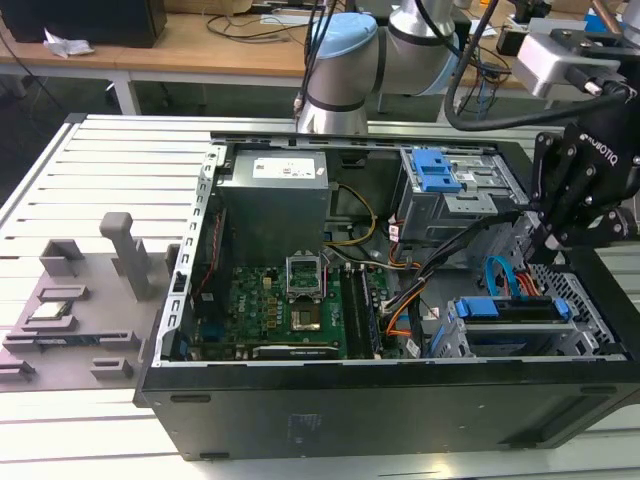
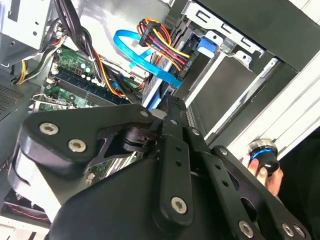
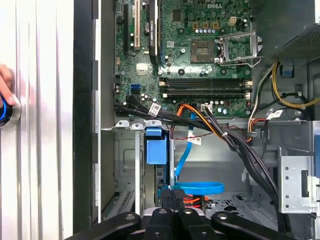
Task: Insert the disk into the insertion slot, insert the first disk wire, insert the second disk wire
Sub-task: 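Insert the second disk wire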
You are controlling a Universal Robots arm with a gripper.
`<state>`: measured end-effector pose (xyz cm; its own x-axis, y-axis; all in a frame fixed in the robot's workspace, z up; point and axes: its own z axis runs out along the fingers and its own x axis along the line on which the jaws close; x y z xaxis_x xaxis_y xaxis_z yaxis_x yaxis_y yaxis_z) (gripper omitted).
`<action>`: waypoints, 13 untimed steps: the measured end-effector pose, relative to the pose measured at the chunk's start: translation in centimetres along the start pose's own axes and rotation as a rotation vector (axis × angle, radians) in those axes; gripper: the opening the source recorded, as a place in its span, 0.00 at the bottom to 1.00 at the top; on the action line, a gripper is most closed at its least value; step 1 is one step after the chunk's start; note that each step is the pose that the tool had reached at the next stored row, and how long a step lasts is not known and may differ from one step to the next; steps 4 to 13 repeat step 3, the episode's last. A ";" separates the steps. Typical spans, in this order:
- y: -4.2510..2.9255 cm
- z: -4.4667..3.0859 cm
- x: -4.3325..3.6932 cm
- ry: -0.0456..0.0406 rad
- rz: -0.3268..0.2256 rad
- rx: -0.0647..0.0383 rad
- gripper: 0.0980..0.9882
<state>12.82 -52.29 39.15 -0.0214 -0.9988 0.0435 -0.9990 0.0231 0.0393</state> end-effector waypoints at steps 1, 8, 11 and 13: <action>0.00 0.00 0.00 -0.0001 0.000 0.000 0.01; 0.00 -0.01 0.00 0.0000 0.000 0.000 0.01; 0.00 -0.01 0.00 0.0000 0.000 0.000 0.01; 0.00 -0.01 0.00 0.0000 0.000 0.000 0.01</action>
